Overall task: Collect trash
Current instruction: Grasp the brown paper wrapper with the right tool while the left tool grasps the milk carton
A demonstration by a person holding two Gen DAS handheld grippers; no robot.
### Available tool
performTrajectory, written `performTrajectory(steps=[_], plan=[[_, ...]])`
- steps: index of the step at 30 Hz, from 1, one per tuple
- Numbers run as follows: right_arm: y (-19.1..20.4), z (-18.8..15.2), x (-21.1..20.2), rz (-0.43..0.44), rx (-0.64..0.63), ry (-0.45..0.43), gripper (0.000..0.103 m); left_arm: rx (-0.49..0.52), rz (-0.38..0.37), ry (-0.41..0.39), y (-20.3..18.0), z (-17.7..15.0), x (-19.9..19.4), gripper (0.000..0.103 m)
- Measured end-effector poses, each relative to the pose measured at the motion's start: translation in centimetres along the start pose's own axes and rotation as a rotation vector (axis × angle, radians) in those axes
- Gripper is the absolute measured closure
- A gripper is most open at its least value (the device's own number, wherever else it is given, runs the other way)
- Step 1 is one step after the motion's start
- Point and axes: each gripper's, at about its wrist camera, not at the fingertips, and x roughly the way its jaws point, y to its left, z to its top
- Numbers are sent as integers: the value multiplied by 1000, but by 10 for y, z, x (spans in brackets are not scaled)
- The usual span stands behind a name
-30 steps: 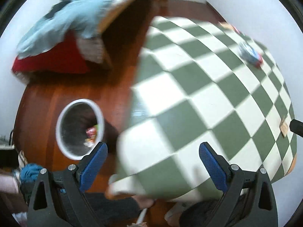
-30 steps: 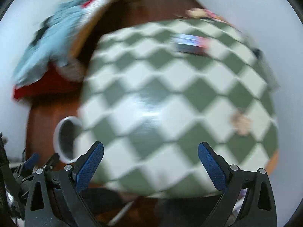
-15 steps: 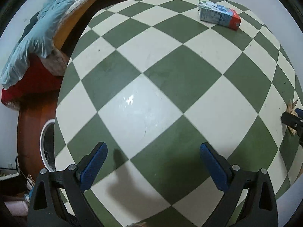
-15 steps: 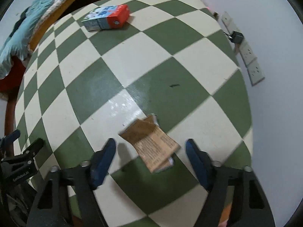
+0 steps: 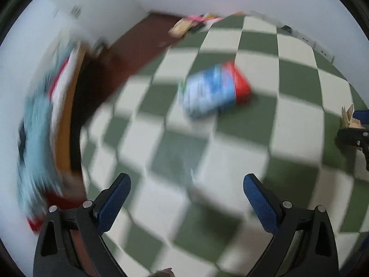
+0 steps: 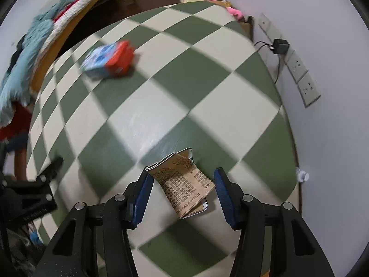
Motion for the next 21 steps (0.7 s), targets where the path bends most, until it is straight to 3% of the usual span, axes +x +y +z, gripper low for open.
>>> performTrajectory(steps=[4, 8, 10, 13, 16, 21], plan=[[-16, 39, 11, 0, 57, 53, 47, 231, 17, -15, 0, 45, 19, 2], [-26, 64, 20, -6, 90, 99, 47, 435, -72, 39, -12, 61, 40, 4], [-31, 72, 21, 10, 113, 115, 47, 486, -91, 67, -16, 65, 51, 5], [-34, 78, 23, 7, 124, 121, 47, 500, -137, 74, -16, 70, 60, 5], [-33, 78, 26, 10, 126, 134, 47, 481, -202, 70, -15, 73, 62, 36], [-28, 75, 26, 9, 111, 139, 47, 426, -222, 74, -14, 63, 52, 38]])
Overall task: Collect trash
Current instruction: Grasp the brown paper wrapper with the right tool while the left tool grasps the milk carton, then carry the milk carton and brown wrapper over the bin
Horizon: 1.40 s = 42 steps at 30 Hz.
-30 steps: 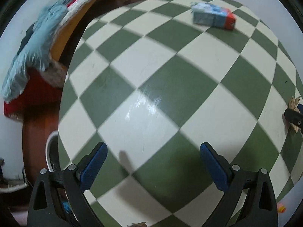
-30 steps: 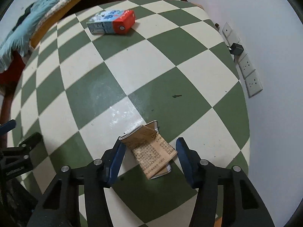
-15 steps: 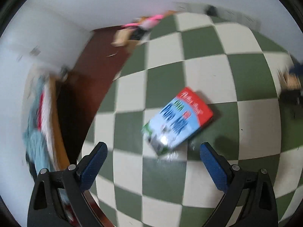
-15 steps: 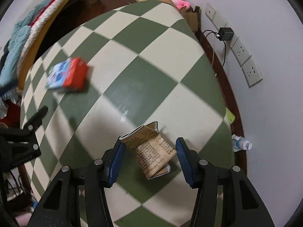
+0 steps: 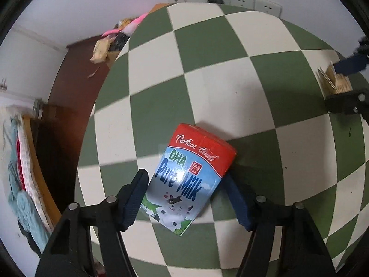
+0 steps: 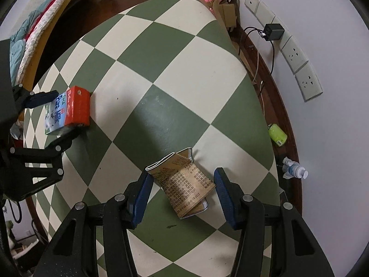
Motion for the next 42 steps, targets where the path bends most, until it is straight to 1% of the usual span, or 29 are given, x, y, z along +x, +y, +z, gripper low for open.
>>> performTrajectory(steps=[2, 5, 6, 8, 10, 14, 15, 18, 20, 21, 23, 26, 29, 30, 34, 35, 37, 39, 42], plan=[[5, -5, -2, 3, -14, 0, 47, -47, -18, 22, -1, -6, -4, 39], [12, -11, -3, 17, -34, 16, 47, -194, -84, 79, 1, -22, -11, 39], [15, -13, -3, 22, -38, 25, 47, -250, -102, 85, 2, -27, -13, 39], [22, -17, 0, 27, -59, 45, 47, -310, -123, 77, 2, -33, -17, 39], [27, -20, 6, 15, -76, 65, 47, -348, -119, 69, 1, -35, -19, 38], [32, -24, 11, -8, -92, 69, 46, -288, -81, 68, -15, -29, -12, 37], [33, -25, 11, -10, -92, 68, 46, -281, -76, 50, -19, -29, -13, 38], [32, -28, 8, -22, -90, 57, 47, -297, -83, 33, -12, -27, -12, 41], [31, -31, 4, -32, -89, 41, 47, -308, -84, 15, -14, -33, -18, 44], [31, -34, 1, -34, -90, 32, 47, -313, -69, 5, -16, -37, -23, 44], [32, -37, -5, -43, -94, 12, 47, -355, -60, -22, -11, -47, -33, 45], [38, -44, -14, -48, -107, -25, 47, -484, -67, -73, -7, -69, -55, 47], [47, -56, -26, -46, -117, -67, 47, -600, -51, -103, -3, -93, -72, 49], [50, -59, -28, -46, -120, -77, 47, -649, -33, -120, -4, -107, -81, 49], [71, -81, -42, -36, -150, -123, 47, -792, -15, -177, -13, -159, -109, 51], [76, -85, -45, -29, -155, -131, 47, -818, -13, -191, -15, -171, -117, 51], [91, -97, -53, -9, -170, -149, 47, -858, 1, -212, -6, -193, -121, 51], [105, -106, -61, 7, -183, -161, 47, -901, 20, -240, -5, -214, -136, 51], [139, -125, -76, 33, -225, -187, 47, -964, 44, -284, 0, -250, -159, 51]])
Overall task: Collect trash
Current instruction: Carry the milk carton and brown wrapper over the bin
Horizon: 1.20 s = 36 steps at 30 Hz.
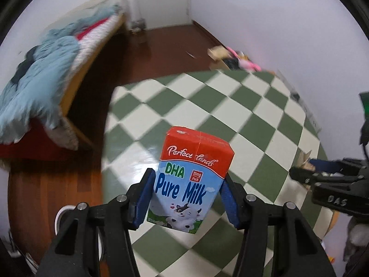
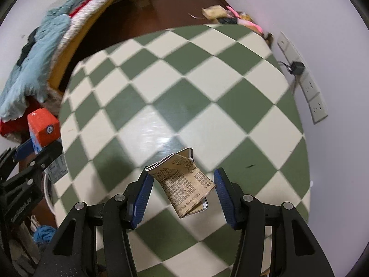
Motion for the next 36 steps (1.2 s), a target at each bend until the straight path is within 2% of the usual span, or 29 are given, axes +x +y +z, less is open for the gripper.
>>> performTrajectory(steps=[5, 9, 16, 21, 26, 31, 36], plan=[[68, -11, -23, 59, -85, -35, 47, -116, 34, -67, 69, -15, -51, 51], [143, -20, -39, 125, -169, -61, 47, -187, 103, -101, 127, -32, -84, 51], [275, -37, -44, 236, -314, -67, 47, -329, 226, -103, 236, -76, -115, 51], [367, -55, -20, 272, -418, -19, 47, -432, 261, -52, 294, -115, -103, 51], [436, -75, 34, 265, -485, 72, 47, -537, 257, 27, 340, -156, -70, 52], [479, -98, 101, 254, -501, 182, 47, -658, 190, 123, 385, -201, -27, 52], [508, -120, 167, 250, -480, 295, 47, -759, 69, 190, 416, -234, 19, 50]])
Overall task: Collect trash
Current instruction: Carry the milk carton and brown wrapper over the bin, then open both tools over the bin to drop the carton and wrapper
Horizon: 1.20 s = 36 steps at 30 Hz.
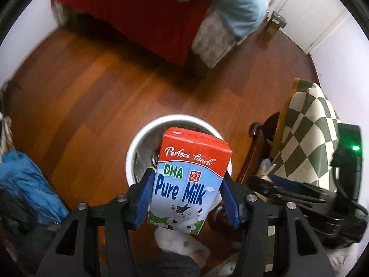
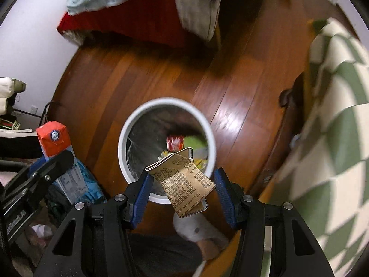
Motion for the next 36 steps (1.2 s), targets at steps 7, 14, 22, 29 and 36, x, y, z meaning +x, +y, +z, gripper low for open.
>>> performTrajectory(steps=[7, 14, 22, 29, 36], plan=[[1, 12, 66, 9, 31, 85, 46, -100, -39, 73, 29, 1, 29, 20], [1, 22, 81, -41, 0, 93, 4, -111, 75, 65, 42, -8, 24, 6], [5, 6, 46, -153, -63, 38, 2, -90, 210, 28, 42, -31, 5, 6], [5, -20, 2, -167, -95, -6, 2, -55, 240, -7, 27, -50, -27, 6], [10, -47, -60, -115, -118, -70, 2, -19, 235, -61, 5, -66, -79, 6]])
